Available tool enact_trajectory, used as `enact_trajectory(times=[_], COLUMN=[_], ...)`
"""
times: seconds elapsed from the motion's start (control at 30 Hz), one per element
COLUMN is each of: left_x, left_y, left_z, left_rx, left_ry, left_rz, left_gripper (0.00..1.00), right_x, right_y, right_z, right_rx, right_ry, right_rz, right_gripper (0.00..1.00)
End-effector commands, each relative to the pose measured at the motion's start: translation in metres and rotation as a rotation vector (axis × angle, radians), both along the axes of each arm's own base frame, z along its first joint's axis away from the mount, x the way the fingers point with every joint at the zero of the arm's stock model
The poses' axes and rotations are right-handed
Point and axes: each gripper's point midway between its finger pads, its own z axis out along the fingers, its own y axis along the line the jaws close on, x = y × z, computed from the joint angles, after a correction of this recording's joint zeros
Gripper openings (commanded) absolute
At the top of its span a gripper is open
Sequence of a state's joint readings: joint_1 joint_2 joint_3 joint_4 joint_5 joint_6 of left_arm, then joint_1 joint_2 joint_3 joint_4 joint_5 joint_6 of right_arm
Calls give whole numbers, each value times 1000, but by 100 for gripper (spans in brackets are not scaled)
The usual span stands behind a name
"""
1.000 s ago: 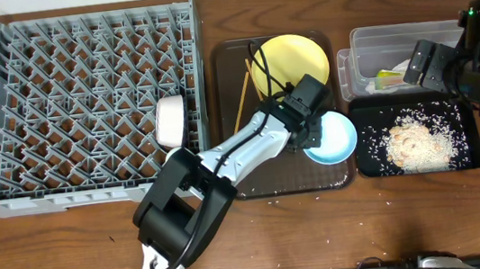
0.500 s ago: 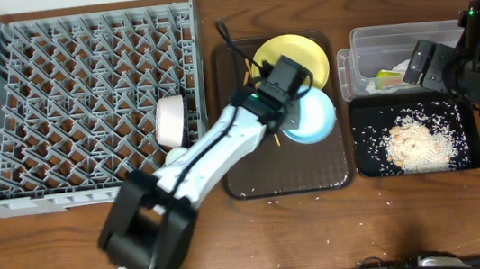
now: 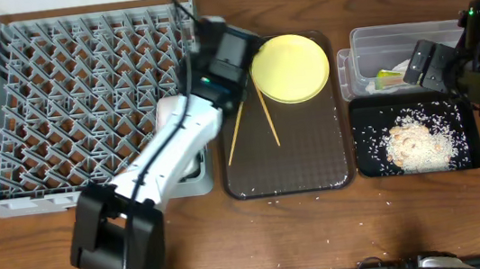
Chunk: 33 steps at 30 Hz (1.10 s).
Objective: Sort waste into correct bins and load items into the dishwasher
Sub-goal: 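Carry the light-blue bowl into the dish rack and release it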
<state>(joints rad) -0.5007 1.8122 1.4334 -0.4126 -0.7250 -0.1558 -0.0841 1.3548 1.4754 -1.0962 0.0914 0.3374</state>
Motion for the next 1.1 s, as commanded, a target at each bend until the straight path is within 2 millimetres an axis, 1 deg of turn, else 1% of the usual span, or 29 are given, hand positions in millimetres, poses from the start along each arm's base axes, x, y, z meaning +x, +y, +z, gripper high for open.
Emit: enact_trajectory(times=[0.0, 0.13, 0.23, 0.37, 0.47, 0.6, 0.8, 0.9, 1.07], left_x=[8, 12, 14, 17, 21, 21, 17, 15, 14], left_y=[50, 83, 103, 123, 134, 140, 143, 139, 125], left_z=[28, 43, 51, 49, 39, 29, 25, 16, -4], left_rx=[164, 247, 314, 413, 465, 520, 557, 565, 591], left_ry=[-61, -99, -125, -124, -106, -78, -69, -55, -19], left_rz=[129, 225, 303, 386, 425, 459, 489, 474, 431], left_gripper=[7, 7, 7, 7, 7, 7, 7, 7, 7], right_x=[0, 0, 0, 0, 0, 0, 0, 0, 0], right_y=[-6, -6, -6, -6, -6, -6, -6, -6, -6], right_z=[-1, -1, -1, -1, -1, -1, -1, -1, -1], right_rx=[-6, -6, -6, -6, -6, -6, -6, -6, -6], right_ry=[3, 3, 3, 3, 3, 3, 3, 3, 3], right_rz=[-29, -29, -29, -29, -29, -29, -29, -29, -29], right_gripper=[99, 99, 99, 99, 99, 99, 99, 99, 99])
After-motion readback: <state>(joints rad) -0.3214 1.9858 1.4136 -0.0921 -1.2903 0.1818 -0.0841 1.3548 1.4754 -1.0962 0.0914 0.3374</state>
